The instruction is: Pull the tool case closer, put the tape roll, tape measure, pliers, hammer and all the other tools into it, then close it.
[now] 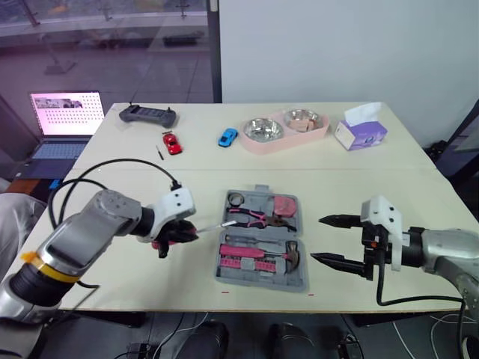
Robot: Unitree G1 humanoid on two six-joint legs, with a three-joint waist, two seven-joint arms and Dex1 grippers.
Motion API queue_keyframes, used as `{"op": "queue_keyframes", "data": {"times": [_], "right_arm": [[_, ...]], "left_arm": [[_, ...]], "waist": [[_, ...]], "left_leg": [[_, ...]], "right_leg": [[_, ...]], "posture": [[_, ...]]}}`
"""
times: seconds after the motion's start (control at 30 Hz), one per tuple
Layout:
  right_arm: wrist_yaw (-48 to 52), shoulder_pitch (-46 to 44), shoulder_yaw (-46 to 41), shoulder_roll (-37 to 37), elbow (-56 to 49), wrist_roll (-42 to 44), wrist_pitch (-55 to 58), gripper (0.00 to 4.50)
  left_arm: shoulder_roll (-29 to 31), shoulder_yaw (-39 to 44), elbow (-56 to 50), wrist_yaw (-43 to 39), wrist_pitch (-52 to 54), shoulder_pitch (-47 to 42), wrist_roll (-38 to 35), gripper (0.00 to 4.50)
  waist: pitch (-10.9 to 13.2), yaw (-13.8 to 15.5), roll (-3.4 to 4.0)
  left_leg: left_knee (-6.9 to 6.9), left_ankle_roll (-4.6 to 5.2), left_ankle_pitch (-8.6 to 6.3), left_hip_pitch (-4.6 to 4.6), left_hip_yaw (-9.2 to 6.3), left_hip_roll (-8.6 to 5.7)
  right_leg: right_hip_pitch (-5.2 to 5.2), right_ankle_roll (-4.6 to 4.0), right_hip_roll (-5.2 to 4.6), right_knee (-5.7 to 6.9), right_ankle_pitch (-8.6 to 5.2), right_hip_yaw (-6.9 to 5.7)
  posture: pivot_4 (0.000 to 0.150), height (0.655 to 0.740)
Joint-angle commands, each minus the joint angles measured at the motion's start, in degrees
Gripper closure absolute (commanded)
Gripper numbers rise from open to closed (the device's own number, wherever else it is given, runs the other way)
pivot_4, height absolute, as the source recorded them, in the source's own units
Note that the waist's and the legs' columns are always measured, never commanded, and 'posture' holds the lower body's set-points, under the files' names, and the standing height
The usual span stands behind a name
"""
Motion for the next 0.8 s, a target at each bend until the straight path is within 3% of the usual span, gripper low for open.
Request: {"op": "queue_keyframes", "data": {"times": [0.03, 0.13, 0.3, 0.47, 0.8], "right_arm": [[-1.44, 1.18, -2.38, 0.42, -3.25, 0.46, -0.90, 0.00], [-2.44, 2.41, -3.06, 0.76, -4.23, 0.57, -1.04, 0.00], [-1.60, 4.37, -3.33, -0.12, -6.96, 1.96, -0.49, 0.00], [1.99, 3.24, -1.50, -1.88, -7.32, 2.64, -1.26, 0.00], [4.91, 2.54, 0.49, -3.93, -4.28, -1.02, -4.34, 0.00]], "left_arm": [[0.27, -4.25, -4.27, -3.34, 10.56, -6.98, -3.61, 3.98], [-2.35, -8.76, -5.25, -2.46, 17.14, -12.47, -4.89, 3.98], [-6.95, -16.96, -5.80, -0.68, 19.38, -19.07, -3.82, 3.98], [-11.12, -27.89, -4.16, 2.37, 10.91, -21.64, 3.58, 3.98], [-20.58, -31.04, -0.13, 5.49, 13.08, -22.46, 5.21, 3.98]], "waist": [[0.03, -0.06, -0.01], [0.04, -0.06, 0.00], [0.09, -0.04, -0.07], [0.09, -0.12, -0.06], [0.10, 0.02, -0.08]], "left_leg": [[-0.01, 0.00, 0.00, 0.00, 0.00, 0.01], [-0.01, 0.02, -0.01, 0.00, 0.02, -0.01], [0.03, 0.03, 0.00, 0.01, 0.03, 0.00], [0.06, 0.03, 0.00, 0.08, 0.10, -0.01], [0.07, 0.05, 0.00, 0.08, 0.10, -0.01]], "right_leg": [[-0.01, 0.01, 0.01, 0.00, 0.00, -0.01], [0.00, 0.06, 0.01, 0.00, -0.02, -0.01], [0.02, 0.07, 0.02, 0.04, -0.02, -0.01], [0.10, 0.06, -0.01, 0.03, -0.02, 0.03], [0.10, 0.07, -0.01, 0.03, -0.02, 0.03]], "posture": [[0.150, 0.7400], [0.150, 0.7400], [0.150, 0.7400], [0.150, 0.7400], [0.150, 0.7400]]}}
